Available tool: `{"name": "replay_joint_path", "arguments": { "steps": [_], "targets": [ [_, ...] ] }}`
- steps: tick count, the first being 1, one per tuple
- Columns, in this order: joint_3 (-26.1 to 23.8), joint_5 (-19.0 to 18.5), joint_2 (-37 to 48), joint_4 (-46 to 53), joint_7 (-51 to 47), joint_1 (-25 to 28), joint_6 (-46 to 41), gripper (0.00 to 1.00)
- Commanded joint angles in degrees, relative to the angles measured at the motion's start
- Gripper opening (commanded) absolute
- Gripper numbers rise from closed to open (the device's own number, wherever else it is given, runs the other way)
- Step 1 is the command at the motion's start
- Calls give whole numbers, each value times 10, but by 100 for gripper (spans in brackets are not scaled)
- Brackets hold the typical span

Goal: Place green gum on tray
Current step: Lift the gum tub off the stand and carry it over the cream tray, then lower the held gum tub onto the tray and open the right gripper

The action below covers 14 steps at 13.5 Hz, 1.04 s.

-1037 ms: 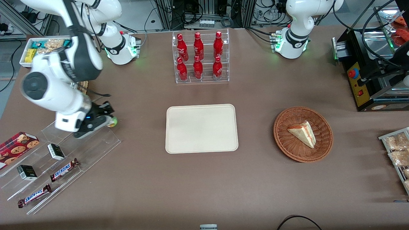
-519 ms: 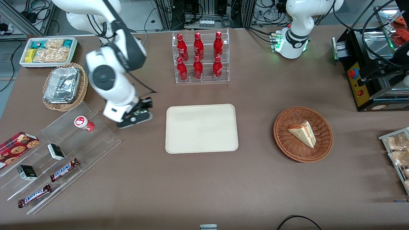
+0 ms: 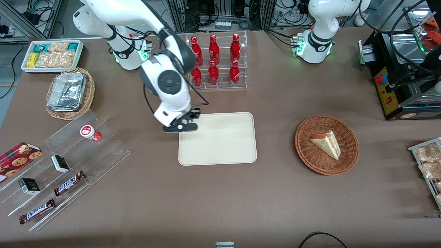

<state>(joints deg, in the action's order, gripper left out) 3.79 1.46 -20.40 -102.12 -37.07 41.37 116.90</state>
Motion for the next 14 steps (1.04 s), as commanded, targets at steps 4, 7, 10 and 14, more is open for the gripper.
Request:
{"name": "replay_joint_path", "arguments": {
  "steps": [4,7,10,14],
  "targets": [
    [5,2,-89,67,-135,47,53,0],
    [5,3,-115,81,-179,61,84,0],
    [5,19,-131,84,-194,69,112,0],
    [5,21,-156,104,-200,71,130,0]
  ]
}}
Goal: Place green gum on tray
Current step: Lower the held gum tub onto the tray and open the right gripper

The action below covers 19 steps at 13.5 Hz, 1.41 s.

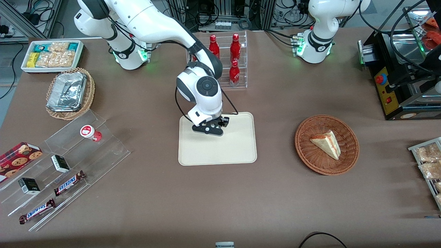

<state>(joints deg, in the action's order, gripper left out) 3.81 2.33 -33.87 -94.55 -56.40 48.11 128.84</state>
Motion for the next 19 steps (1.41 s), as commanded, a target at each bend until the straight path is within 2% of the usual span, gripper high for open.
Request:
{"name": "replay_joint_path", "arguments": {
  "steps": [1,9,10,11,12,16,19],
  "targets": [
    [5,13,-26,30,-6,4,18,0],
    [7,7,-59,39,-6,4,48,0],
    [7,8,-60,39,-6,4,48,15],
    [7,9,-60,39,-6,3,48,75],
    [7,7,-59,39,-5,4,48,100],
    [8,-2,-56,39,4,3,46,100],
    [7,-30,-41,39,7,2,39,100]
  ]
}}
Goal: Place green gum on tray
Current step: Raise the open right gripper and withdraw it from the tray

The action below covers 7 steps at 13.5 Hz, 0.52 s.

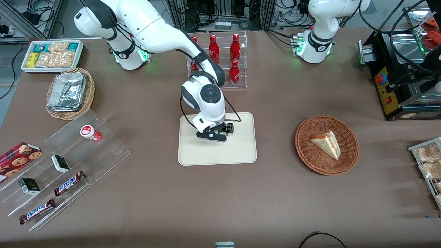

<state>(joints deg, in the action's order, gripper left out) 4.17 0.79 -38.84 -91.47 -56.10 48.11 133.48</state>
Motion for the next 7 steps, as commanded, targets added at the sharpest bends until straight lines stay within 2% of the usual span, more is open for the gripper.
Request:
{"name": "replay_joint_path", "arguments": {
  "steps": [1,4,7],
  "targets": [
    [3,-18,13,8,10,0,-12,100],
    [3,-17,46,9,47,-6,-61,100],
    [8,-17,85,8,129,-11,-133,100]
  ]
}}
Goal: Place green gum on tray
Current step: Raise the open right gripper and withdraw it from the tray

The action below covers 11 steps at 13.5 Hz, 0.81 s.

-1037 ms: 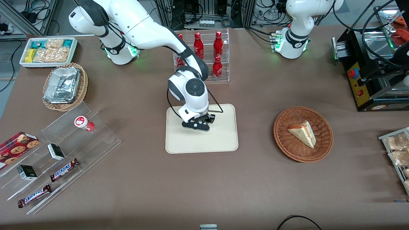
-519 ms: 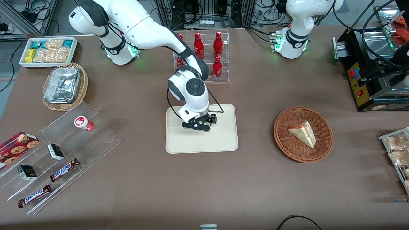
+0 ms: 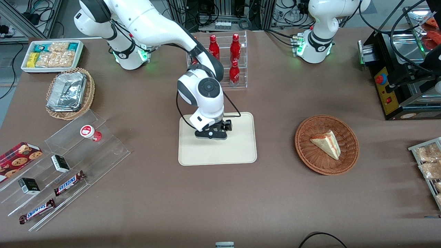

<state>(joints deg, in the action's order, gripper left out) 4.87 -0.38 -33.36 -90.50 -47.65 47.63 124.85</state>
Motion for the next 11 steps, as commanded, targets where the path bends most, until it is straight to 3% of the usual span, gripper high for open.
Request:
{"name": "replay_joint_path", "arguments": {
  "steps": [1,5,11],
  "targets": [
    [1,-5,40,-2,70,-17,-64,100],
    [1,-4,90,-2,152,-53,-151,100],
    [0,2,135,-9,255,-125,-210,100]
  ]
}}
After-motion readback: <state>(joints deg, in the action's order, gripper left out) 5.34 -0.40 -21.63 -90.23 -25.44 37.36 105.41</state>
